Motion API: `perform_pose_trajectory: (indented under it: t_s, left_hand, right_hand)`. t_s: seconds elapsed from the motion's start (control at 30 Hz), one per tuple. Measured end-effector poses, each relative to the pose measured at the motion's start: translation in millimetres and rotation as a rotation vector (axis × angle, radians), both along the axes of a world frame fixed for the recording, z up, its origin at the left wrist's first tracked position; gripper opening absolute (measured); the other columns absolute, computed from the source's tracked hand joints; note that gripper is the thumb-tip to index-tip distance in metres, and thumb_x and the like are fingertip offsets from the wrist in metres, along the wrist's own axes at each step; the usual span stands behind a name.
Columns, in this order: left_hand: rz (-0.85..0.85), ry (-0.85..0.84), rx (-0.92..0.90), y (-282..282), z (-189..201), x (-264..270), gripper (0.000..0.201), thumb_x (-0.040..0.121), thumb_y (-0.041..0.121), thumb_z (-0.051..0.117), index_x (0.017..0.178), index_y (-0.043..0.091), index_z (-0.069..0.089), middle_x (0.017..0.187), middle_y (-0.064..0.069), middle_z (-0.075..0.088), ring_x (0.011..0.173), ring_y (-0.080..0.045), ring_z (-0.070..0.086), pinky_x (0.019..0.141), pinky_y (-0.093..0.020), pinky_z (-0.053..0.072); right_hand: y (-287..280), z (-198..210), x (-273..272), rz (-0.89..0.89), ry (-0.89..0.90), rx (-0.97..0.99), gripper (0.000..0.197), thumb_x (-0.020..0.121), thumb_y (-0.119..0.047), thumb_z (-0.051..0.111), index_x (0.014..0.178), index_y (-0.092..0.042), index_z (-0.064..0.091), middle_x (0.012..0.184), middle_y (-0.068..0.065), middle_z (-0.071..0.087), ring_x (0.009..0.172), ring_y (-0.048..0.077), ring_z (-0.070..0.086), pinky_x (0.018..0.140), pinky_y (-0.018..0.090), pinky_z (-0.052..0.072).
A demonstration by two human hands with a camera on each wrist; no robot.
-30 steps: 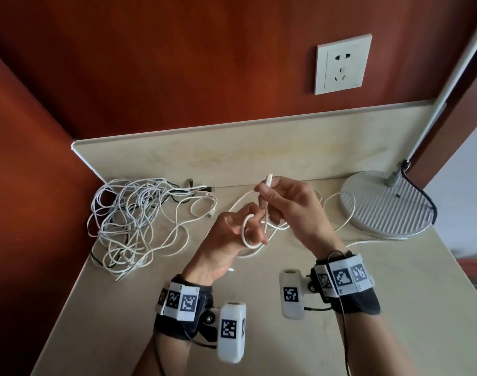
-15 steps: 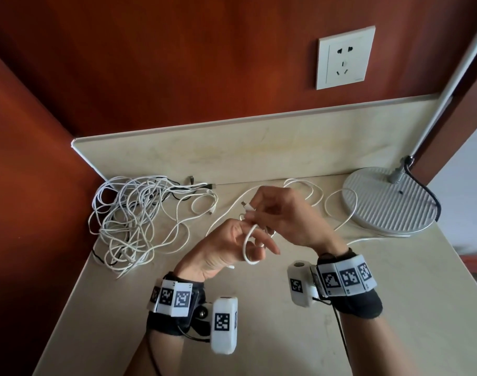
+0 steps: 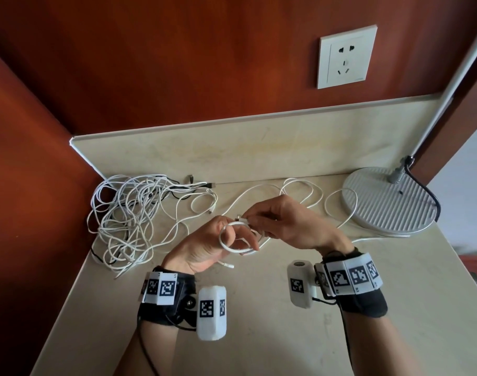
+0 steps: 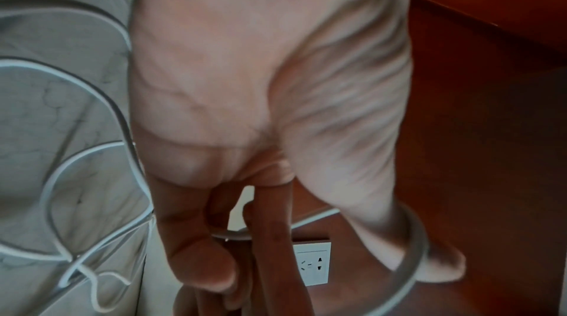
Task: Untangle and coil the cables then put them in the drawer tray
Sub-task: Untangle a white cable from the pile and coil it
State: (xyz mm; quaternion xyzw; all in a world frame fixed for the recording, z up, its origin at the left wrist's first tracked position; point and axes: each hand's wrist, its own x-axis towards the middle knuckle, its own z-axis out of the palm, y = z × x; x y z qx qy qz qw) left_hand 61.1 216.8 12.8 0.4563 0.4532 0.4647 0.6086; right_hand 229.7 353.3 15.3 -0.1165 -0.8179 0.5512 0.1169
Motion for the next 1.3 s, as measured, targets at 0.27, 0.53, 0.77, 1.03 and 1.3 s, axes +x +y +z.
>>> perform_pose_trajectory:
  t_s: [0.27,0.53,0.77,1.03,1.3]
  left_hand:
    - [-0.032,-0.001,-0.148,-0.6,-3.7,-7.3,0.072,0.073,0.085,0.060,0.054,0.017,0.051,0.090,-0.013,0.062,0.086,-0.020,0.061,0.075,-0.028,0.049]
    - [0.048,0.060,-0.215,2.0,-7.4,-23.6,0.084,0.066,0.083,0.071,0.089,0.003,0.075,0.052,0.006,0.040,0.070,-0.025,0.055,0.062,-0.028,0.052]
    - [0.114,0.038,-0.188,10.7,-4.4,-9.9,0.076,0.076,0.086,0.054,0.045,0.017,0.051,0.070,-0.027,0.054,0.060,-0.014,0.056,0.057,-0.027,0.047]
    - [0.358,-0.058,-0.256,24.9,-1.9,0.4,0.064,0.105,0.049,0.038,0.058,0.013,0.062,0.056,-0.005,0.049,0.051,-0.018,0.052,0.049,-0.027,0.045]
    - [0.438,-0.072,-0.286,32.7,-5.2,10.3,0.038,0.086,0.053,0.056,0.080,0.017,0.066,0.043,0.005,0.032,0.052,-0.015,0.054,0.051,-0.029,0.042]
  right_hand:
    - [-9.0,4.9,0.3,0.099,-0.188,-0.003,0.029,0.108,-0.009,0.045,0.085,-0.008,0.062,0.078,0.003,0.071,0.064,0.010,0.049,0.064,0.031,0.044]
    - [-7.1,-1.3,3.9,0.117,-0.121,-0.054,0.020,0.111,-0.015,0.045,0.106,-0.009,0.063,0.091,-0.004,0.059,0.074,0.011,0.058,0.070,0.030,0.054]
    - [-6.9,-7.3,-5.3,0.141,0.093,-0.329,0.020,0.110,-0.015,0.046,0.103,-0.006,0.063,0.065,-0.009,0.058,0.049,0.012,0.031,0.046,0.022,0.027]
    - [-5.3,-16.2,-7.2,-0.008,0.143,-0.453,0.040,0.107,-0.009,0.047,0.146,-0.013,0.040,0.079,0.024,0.050,0.066,0.025,0.041,0.061,0.033,0.037]
    - [-9.9,-13.6,-14.9,-0.164,0.134,-0.143,0.036,0.098,-0.012,0.070,0.119,-0.019,0.042,0.075,0.011,0.071,0.068,0.030,0.066,0.071,0.049,0.052]
